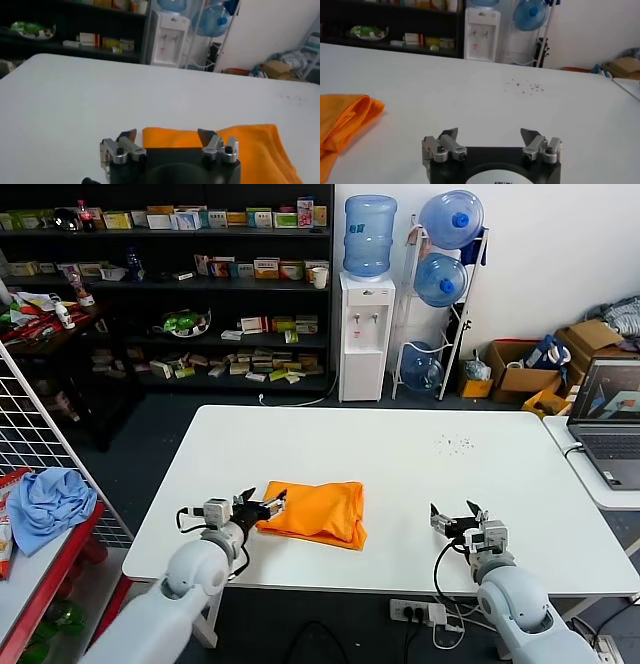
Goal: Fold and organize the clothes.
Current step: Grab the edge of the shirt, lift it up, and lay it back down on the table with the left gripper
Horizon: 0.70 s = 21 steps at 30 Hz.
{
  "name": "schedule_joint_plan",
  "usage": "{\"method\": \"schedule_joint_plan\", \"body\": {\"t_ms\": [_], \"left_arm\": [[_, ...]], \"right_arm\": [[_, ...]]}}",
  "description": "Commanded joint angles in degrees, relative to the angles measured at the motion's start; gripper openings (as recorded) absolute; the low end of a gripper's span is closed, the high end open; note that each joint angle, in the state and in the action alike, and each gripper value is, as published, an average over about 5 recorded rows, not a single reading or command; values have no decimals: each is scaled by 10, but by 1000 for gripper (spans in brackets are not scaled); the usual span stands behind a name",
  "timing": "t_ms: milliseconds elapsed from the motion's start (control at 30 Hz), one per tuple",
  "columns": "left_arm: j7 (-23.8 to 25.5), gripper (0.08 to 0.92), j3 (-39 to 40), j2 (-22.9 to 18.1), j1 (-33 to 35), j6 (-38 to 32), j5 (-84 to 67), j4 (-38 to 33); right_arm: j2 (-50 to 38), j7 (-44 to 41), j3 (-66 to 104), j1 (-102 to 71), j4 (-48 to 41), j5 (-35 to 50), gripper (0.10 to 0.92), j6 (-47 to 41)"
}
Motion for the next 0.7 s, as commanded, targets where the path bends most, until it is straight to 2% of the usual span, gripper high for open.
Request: {"method": "schedule_joint_plan", "body": {"t_ms": [33, 433, 700], "left_arm": [[90, 823, -58, 77, -6, 97, -126, 22], [148, 823, -26, 35, -53, 112, -106, 103], [160, 823, -6, 13, -73, 105, -81, 141]], "right_arm": [[-1, -3, 0, -3, 1, 0, 823, 0], [0, -4, 6, -7, 2, 0, 823, 0], [-2, -5, 7, -4, 1, 2, 823, -1]]}}
